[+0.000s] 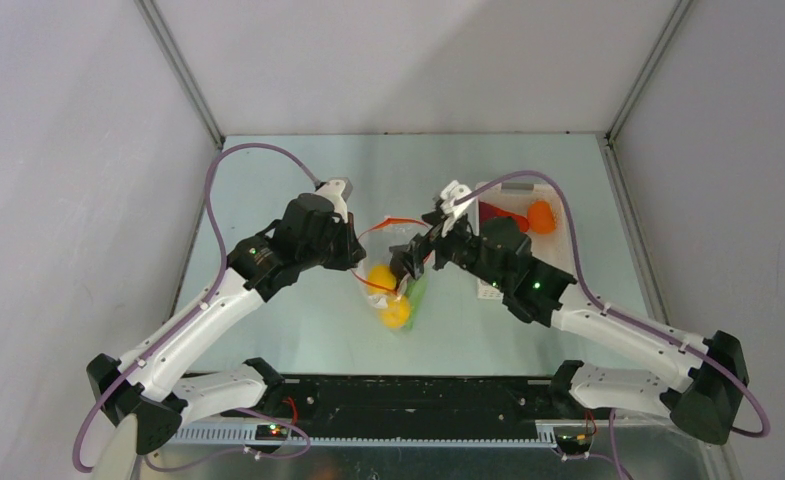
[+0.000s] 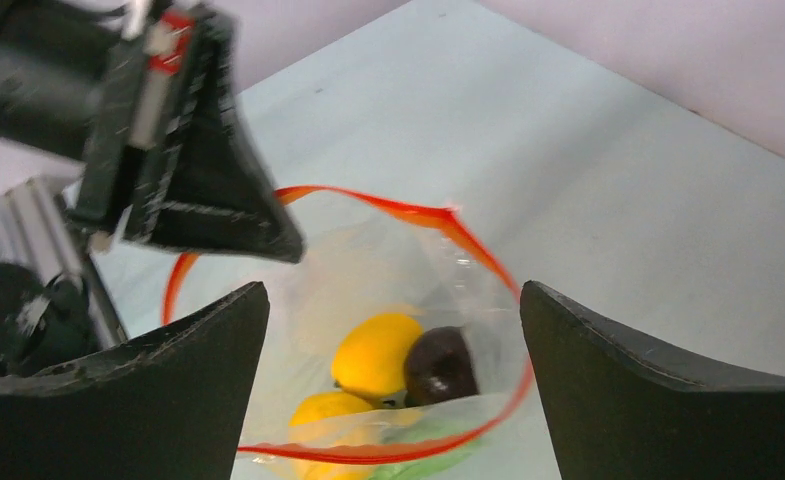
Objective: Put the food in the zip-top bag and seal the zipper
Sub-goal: Place the fake fruit in the zipper food storage bag, then pick up the fake fruit from the bin.
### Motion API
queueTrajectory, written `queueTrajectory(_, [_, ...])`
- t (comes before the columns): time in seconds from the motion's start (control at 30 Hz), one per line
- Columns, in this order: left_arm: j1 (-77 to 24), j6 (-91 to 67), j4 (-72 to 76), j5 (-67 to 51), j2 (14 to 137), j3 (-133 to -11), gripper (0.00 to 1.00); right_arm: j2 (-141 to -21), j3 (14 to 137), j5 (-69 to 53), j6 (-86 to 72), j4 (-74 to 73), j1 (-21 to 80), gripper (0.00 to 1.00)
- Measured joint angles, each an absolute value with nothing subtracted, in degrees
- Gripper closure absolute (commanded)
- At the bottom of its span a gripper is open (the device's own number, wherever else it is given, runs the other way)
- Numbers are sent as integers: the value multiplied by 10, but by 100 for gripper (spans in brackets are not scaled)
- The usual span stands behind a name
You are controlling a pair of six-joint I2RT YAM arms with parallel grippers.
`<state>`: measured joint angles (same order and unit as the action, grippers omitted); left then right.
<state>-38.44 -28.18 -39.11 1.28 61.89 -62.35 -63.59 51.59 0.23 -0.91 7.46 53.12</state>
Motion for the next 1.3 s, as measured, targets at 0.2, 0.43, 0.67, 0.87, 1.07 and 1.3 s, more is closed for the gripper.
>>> queueTrajectory(0.2, [-384,-280,-391,13,619,-623,100,-608,522,59,-93,17,427,1])
queueTrajectory(0.43, [-384,-280,-391,13,619,-623,100,-627,528,158,-136,-116,229,1])
queueTrajectory(0.67, [-384,-280,-391,13,619,-623,100,-725,540,197,-101,-171,125,4])
queueTrajectory(0.87, [-384,-280,-391,13,620,-623,100,-837,588,222,-52,-172,109,15])
queueTrajectory(1.07, [-384,-280,-391,13,627,-623,100,-952,672,233,-27,-174,106,26])
queueTrajectory(1.3, [-384,-280,-392,17,635,-623,100,-1017,698,238,-12,-177,98,32])
